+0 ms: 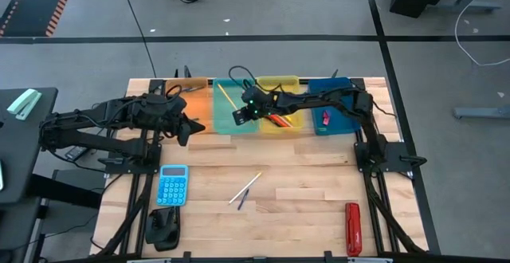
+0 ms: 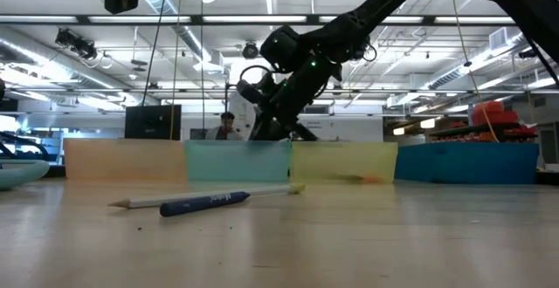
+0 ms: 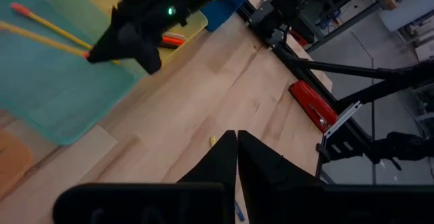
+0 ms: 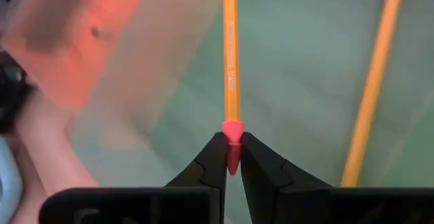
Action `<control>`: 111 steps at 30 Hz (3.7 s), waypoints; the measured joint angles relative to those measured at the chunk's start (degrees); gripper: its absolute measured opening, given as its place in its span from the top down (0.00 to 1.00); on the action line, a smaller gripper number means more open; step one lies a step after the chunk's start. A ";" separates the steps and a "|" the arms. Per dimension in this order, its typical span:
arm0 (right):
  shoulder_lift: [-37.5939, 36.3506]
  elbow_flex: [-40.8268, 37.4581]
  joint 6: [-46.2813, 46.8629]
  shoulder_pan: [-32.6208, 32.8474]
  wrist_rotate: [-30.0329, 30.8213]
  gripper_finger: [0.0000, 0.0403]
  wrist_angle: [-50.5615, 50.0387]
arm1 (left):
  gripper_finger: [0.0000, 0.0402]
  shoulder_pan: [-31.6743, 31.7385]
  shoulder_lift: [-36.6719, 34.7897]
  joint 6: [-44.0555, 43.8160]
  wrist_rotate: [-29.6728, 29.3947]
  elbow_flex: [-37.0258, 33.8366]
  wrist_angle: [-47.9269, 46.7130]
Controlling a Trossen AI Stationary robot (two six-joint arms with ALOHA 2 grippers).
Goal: Sort crayons/erasers/pens/pencils in bins
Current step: Put the yellow pencil into the green bin, then put the white pencil into the green bin
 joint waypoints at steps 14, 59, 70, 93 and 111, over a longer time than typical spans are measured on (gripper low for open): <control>1.79 -0.02 5.01 1.36 -0.43 0.89 -5.30 | 0.93 -0.02 0.00 -1.43 0.02 0.00 0.03; -11.57 0.02 1.04 1.59 -0.02 0.54 -7.82 | 0.97 -0.72 -0.02 -2.43 -0.39 0.00 5.88; -19.42 0.02 -4.38 4.68 0.00 0.54 -9.04 | 0.97 -0.72 2.22 -2.71 -2.60 0.04 20.01; -42.44 0.02 -25.78 8.08 5.14 0.54 -27.59 | 0.96 -4.57 22.02 -0.97 -2.59 2.33 43.92; -49.85 0.00 -35.37 7.54 8.85 0.54 -44.11 | 0.92 -6.57 52.97 7.71 -2.34 33.15 -0.32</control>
